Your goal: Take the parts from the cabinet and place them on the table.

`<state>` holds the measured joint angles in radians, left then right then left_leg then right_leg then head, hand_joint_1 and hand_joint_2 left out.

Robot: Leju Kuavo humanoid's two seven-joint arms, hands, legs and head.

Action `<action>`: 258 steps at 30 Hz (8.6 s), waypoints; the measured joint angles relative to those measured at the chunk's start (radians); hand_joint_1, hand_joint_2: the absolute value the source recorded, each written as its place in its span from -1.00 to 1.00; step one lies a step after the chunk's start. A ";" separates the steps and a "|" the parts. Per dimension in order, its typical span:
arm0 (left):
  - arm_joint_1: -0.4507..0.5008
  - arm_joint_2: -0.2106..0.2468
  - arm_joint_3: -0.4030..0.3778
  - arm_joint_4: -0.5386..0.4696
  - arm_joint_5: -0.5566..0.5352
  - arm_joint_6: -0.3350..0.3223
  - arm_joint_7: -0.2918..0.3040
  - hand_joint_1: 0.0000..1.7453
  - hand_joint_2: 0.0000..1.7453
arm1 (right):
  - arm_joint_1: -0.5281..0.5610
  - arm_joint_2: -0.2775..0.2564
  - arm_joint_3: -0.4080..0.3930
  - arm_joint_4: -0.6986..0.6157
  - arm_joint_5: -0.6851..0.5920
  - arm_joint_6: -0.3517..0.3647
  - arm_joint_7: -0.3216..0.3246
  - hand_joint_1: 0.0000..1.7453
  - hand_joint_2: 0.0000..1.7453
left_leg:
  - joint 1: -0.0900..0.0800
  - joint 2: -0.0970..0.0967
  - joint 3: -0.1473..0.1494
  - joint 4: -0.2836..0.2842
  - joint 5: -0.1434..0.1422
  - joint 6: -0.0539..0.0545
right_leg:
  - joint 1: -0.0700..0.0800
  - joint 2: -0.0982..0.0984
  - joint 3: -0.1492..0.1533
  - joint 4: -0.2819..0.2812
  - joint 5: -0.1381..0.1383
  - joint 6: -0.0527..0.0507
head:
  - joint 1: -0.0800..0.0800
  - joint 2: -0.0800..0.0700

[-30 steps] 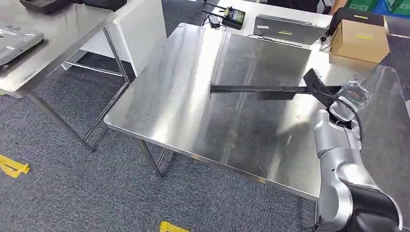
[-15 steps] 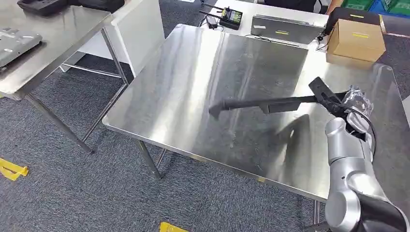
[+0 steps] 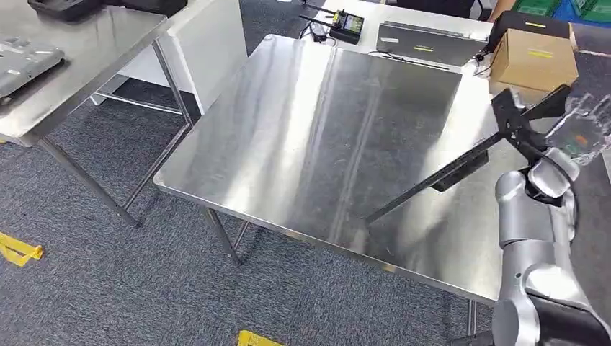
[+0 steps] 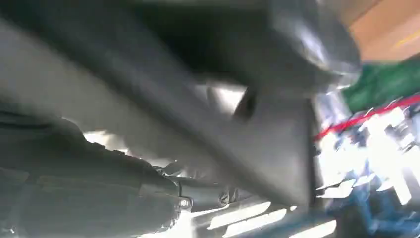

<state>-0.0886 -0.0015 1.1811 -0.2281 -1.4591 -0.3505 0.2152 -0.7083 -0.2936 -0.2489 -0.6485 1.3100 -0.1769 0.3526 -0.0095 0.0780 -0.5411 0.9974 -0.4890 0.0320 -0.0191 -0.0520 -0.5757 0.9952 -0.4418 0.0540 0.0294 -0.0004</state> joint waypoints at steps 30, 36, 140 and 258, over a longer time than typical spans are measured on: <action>-0.029 0.007 -0.033 0.000 0.005 -0.018 0.034 -1.00 -1.00 | 0.047 0.003 0.098 -0.045 -0.020 0.001 0.089 -1.00 -1.00 | 0.001 0.000 0.002 0.000 0.001 -0.001 | 0.002 0.001 0.000 0.000 0.001 0.001 | -0.001 0.000; -0.032 0.010 -0.034 0.001 0.005 -0.020 0.035 -1.00 -1.00 | 0.035 0.006 0.076 0.024 0.010 0.103 -0.039 -1.00 -1.00 | 0.002 -0.001 0.002 0.000 0.002 -0.001 | 0.003 0.000 0.000 0.000 0.001 0.001 | -0.002 0.000; -0.017 -0.090 0.159 0.032 0.319 0.735 -0.424 -1.00 -1.00 | 1.014 0.464 -0.149 -1.335 -0.975 -0.065 -0.900 -1.00 -1.00 | 0.029 -0.094 0.034 -0.003 -0.006 -0.042 | 0.002 0.053 0.037 -0.028 0.005 0.001 | -0.035 0.000; -0.010 -0.100 0.200 0.014 0.358 0.897 -0.427 -1.00 -1.00 | 0.664 0.331 -0.141 -0.099 -1.005 -0.138 -0.957 -1.00 -1.00 | 0.006 0.035 -0.052 0.015 0.037 -0.045 | 0.020 -0.048 0.064 -0.009 -0.065 -0.036 | -0.037 0.000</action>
<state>-0.0983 -0.1019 1.3809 -0.2136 -1.1009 0.5463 -0.2117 -0.0443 0.0374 -0.3894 -0.7474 0.3052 -0.3147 -0.6039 -0.0038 0.1134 -0.5928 1.0124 -0.4521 -0.0129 0.0011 -0.0999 -0.5113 0.9866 -0.5066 0.0176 -0.0072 -0.0004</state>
